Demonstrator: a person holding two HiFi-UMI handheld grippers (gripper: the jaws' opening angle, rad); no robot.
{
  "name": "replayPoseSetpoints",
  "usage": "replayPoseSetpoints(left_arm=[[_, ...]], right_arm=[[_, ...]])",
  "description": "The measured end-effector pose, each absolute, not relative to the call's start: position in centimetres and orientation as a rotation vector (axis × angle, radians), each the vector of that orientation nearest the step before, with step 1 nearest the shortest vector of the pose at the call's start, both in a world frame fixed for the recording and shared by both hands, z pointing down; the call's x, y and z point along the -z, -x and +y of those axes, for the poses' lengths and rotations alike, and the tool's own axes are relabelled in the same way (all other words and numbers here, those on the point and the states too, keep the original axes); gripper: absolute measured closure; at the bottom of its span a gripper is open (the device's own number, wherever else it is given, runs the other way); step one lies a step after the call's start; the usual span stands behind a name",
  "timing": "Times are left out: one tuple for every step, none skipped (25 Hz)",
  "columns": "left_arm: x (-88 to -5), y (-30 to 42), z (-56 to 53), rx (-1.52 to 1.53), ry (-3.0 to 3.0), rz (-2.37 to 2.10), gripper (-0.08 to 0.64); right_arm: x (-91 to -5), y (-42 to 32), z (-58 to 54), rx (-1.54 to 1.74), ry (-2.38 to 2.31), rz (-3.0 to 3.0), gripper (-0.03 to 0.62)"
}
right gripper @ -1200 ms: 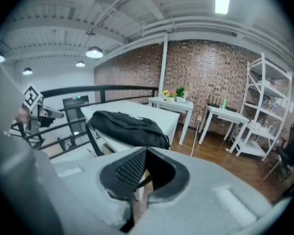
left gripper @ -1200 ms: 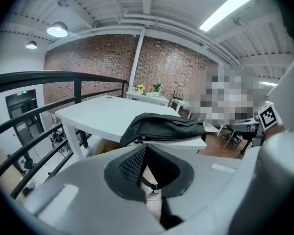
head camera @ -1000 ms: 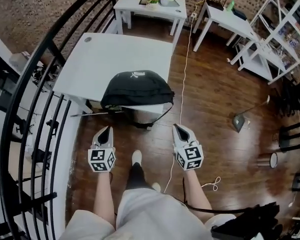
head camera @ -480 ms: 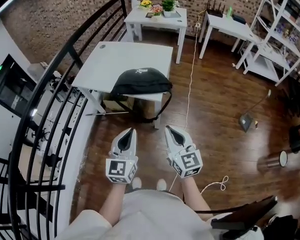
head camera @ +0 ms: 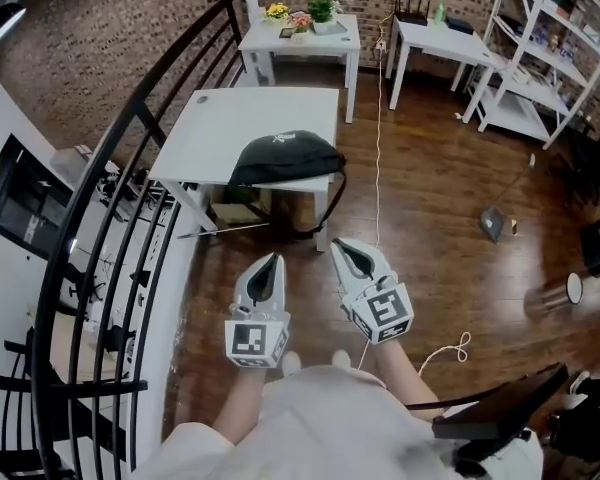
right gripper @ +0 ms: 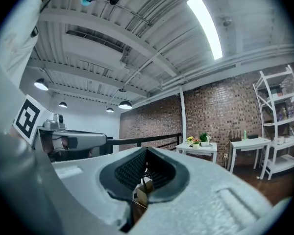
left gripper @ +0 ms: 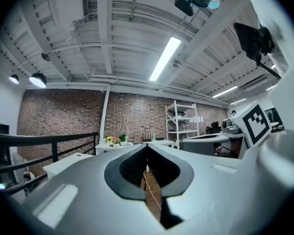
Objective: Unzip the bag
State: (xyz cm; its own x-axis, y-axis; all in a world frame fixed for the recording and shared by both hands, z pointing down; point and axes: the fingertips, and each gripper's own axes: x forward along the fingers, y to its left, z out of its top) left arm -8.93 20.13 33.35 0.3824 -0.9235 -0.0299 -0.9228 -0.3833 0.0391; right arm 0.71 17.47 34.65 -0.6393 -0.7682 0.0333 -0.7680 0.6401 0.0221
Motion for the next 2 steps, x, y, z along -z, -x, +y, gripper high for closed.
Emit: replayPoseSetpoints(left_arm=[[-33.50,9.17,20.24,0.069,-2.595,-1.730,0.543],[-33.64,9.44,20.36,0.066,-2.591,-1.724,0.543]], right_arm=[[-34.58,-0.25,17.68,0.014,-1.308,-2.809,0.601],[-34.51,0.21,17.89,0.018,-1.299,-2.810,0.601]])
